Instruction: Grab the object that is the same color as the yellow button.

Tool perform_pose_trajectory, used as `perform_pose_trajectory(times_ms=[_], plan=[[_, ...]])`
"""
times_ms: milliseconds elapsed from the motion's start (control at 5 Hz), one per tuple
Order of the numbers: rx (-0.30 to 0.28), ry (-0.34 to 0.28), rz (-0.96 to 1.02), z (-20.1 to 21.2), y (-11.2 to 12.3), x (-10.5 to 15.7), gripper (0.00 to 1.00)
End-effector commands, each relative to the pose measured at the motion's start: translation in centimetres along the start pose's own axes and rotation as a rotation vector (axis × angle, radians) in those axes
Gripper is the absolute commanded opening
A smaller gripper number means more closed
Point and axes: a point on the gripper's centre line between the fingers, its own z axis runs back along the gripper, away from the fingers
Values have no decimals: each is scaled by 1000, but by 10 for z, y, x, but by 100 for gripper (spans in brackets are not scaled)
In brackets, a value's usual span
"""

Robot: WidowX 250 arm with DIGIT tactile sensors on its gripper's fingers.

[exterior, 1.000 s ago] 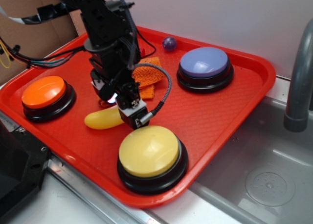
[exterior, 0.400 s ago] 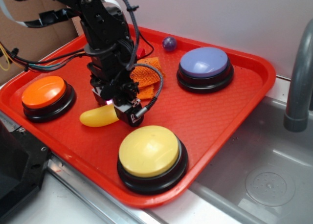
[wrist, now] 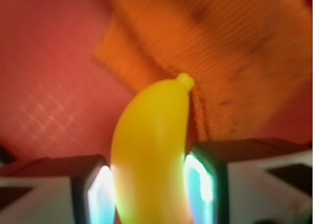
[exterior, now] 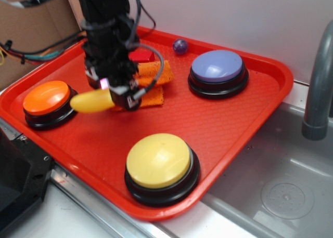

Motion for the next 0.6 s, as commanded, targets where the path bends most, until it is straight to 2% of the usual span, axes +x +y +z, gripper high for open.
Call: perform_pose_trajectory(times_ms=[0,200,400], plan=[[-49,-137,103,92,37,20,0],[-37,-209,124,120,41,19,0],[-20,-206,142,120,44,21,0]])
